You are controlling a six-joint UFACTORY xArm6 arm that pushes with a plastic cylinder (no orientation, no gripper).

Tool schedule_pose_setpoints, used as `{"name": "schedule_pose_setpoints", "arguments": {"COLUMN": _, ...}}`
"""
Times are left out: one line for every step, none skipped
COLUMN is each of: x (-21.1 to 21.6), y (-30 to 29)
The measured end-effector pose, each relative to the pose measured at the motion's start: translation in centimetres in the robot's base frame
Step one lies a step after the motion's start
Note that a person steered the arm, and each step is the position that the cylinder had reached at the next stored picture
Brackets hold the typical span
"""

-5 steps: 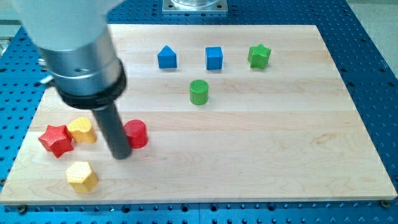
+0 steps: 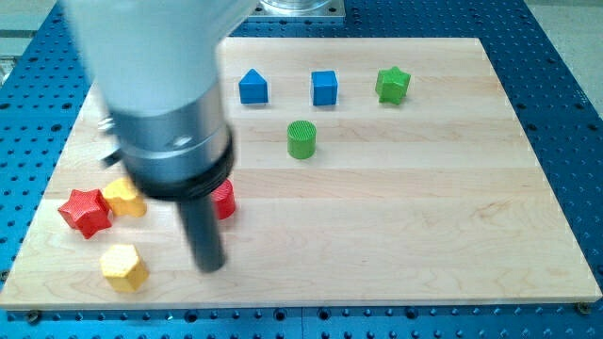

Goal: Place the red circle horizontally to the green circle

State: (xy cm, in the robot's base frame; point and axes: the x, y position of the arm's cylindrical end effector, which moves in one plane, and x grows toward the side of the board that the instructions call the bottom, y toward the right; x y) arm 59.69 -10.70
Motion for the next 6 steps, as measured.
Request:
{"name": "schedule_pose_setpoints", "arguments": {"x": -1.0, "y": 1.0}}
{"name": "schedule_pose_setpoints", "arguments": {"x": -7.4, "y": 1.4}}
{"name": "schedule_pose_setpoints", "arguments": {"x": -12.5, "y": -0.5}}
{"name": "schedule_pose_setpoints", "arguments": {"x": -12.5, "y": -0.1}}
{"name": "schedule_pose_setpoints", "arguments": {"x": -12.7, "y": 0.3}}
{"name": "schedule_pose_setpoints", "arguments": {"x": -12.8, "y": 1.5}}
